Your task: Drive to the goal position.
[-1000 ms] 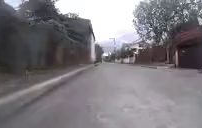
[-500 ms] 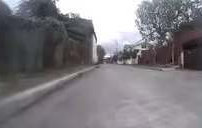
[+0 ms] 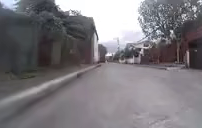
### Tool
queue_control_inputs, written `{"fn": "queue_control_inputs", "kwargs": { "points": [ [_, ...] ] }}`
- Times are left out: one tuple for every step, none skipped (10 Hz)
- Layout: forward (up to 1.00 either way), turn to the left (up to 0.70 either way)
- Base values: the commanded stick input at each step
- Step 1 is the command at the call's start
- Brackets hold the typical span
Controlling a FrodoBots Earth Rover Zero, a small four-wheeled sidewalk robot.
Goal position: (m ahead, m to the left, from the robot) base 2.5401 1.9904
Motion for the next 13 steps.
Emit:
{"fn": "queue_control_inputs", "kwargs": {
  "points": [
    [1.00,-0.04],
    [1.00,-0.22],
    [1.00,-0.29],
    [1.00,-0.36],
    [1.00,-0.40],
    [1.00,-0.19],
    [1.00,0.00],
    [1.00,0.00],
    [1.00,0.00],
    [1.00,0.00],
    [1.00,0.00],
    [1.00,0.00],
    [1.00,0.00]
  ]
}}
